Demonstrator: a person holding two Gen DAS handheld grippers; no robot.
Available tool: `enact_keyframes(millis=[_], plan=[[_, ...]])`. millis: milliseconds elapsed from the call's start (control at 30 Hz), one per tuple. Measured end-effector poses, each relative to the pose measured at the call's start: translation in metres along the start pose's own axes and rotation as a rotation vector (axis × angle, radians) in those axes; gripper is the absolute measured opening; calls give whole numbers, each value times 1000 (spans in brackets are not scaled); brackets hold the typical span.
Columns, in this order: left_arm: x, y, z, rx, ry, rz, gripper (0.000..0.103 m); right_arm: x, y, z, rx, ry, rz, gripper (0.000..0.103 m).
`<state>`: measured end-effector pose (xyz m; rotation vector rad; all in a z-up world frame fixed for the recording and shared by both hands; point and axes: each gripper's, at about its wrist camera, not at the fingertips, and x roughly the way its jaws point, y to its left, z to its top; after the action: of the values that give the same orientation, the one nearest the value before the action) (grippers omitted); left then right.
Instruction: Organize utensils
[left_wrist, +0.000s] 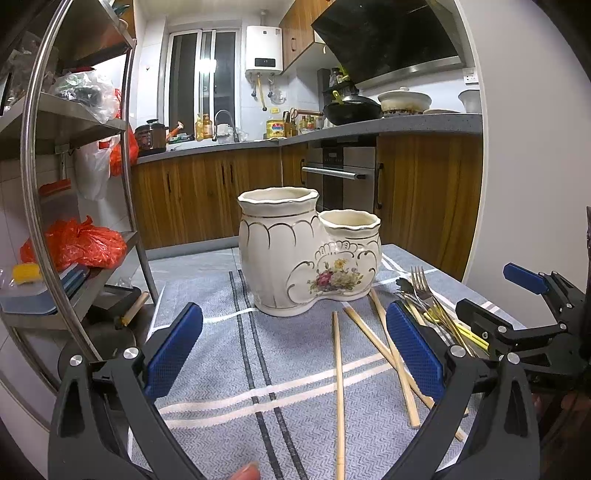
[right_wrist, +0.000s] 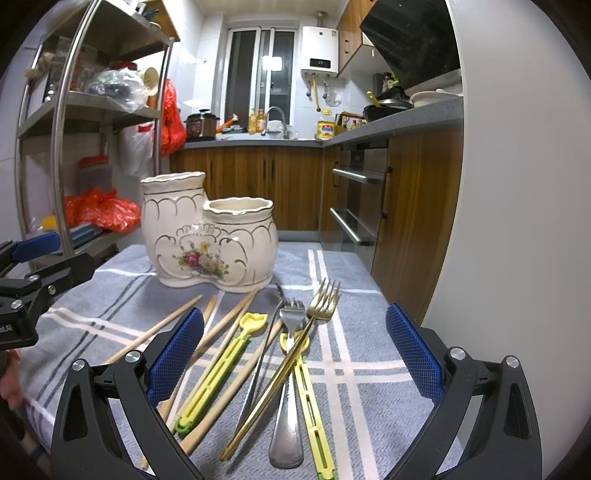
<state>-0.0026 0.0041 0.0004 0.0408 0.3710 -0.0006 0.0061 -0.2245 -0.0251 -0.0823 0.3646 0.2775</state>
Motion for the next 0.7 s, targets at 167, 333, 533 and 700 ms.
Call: enact_keyframes(millis=[167, 333, 533, 700], plan=[[-1, 1, 0, -5, 0, -1, 98, 0, 0, 0, -1, 1, 0, 98], [0, 1, 0, -3, 0, 3, 98, 0, -1, 1, -2, 3, 0, 98], [0, 2, 0, -5, -1, 4, 98, 2, 1, -1, -2, 4, 1, 98], [0, 2, 0, -5, -1, 3, 98, 1, 2, -1, -2, 4, 1, 98]])
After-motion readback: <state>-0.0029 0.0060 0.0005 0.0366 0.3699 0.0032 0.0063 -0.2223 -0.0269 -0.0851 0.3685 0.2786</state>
